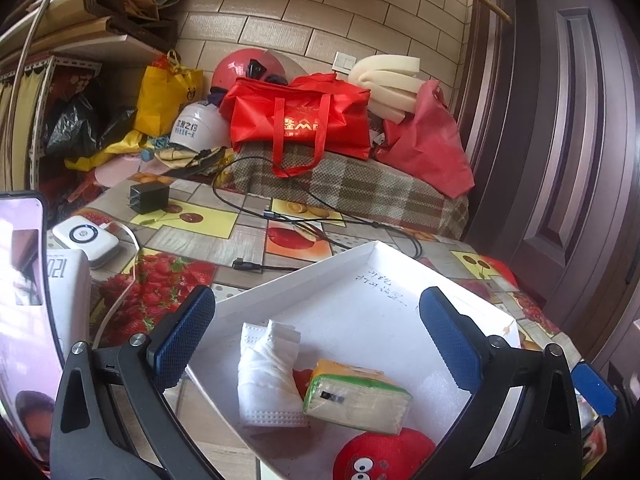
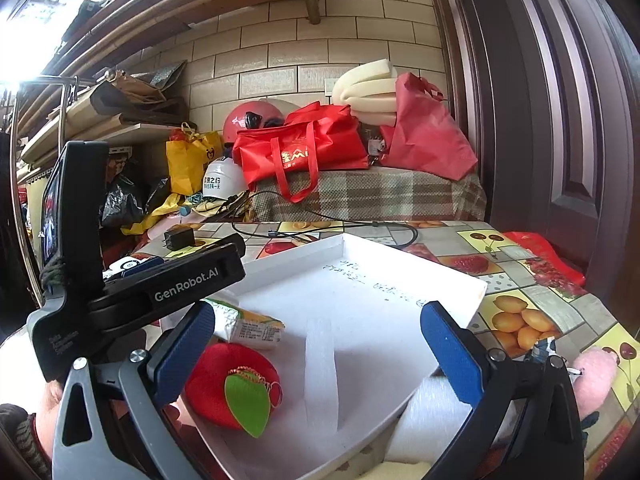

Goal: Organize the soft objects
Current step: 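Grasp the yellow sponge with the right tool while the left tool grasps the pale hexagonal sponge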

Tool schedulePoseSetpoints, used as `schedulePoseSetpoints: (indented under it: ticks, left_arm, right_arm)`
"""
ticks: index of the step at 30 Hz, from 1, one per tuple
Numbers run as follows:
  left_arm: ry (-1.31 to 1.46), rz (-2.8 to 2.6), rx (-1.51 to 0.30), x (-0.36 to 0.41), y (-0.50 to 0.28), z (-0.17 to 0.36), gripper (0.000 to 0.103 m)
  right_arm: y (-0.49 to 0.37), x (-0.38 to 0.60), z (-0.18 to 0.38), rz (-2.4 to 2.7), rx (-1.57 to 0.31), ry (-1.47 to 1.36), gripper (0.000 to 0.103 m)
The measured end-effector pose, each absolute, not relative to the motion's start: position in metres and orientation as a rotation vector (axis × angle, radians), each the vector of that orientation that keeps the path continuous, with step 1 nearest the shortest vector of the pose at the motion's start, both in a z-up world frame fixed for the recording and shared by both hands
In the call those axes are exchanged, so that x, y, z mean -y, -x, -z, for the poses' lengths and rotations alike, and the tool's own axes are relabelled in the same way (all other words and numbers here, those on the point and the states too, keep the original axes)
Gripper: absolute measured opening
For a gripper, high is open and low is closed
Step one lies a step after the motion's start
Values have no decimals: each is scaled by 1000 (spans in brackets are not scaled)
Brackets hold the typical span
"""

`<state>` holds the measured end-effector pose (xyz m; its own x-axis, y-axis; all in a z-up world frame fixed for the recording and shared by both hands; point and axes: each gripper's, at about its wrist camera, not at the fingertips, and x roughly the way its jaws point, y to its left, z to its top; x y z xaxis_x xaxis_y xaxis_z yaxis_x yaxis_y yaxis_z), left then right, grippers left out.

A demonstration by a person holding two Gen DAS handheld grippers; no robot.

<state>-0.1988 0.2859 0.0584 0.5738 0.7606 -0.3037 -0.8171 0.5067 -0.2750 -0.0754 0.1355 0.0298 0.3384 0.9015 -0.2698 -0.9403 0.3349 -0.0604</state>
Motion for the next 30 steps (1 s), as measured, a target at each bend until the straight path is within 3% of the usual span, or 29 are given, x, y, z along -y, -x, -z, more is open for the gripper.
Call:
schedulePoseSetpoints:
  ticks: [17,25,30]
  left_arm:
    - [249,-745,-249,-195,188,-62,103]
    - [135,-419,-435,-129,152,-56,103]
    - [90,-377,-548,-106,140,-48,103]
  right_arm:
    - [58,-54,-33,-1212,-219,278,103]
    - [-4,24,-38,-1106,-415,286,102]
    - [-11,27,-12,-1111,-585,351,101]
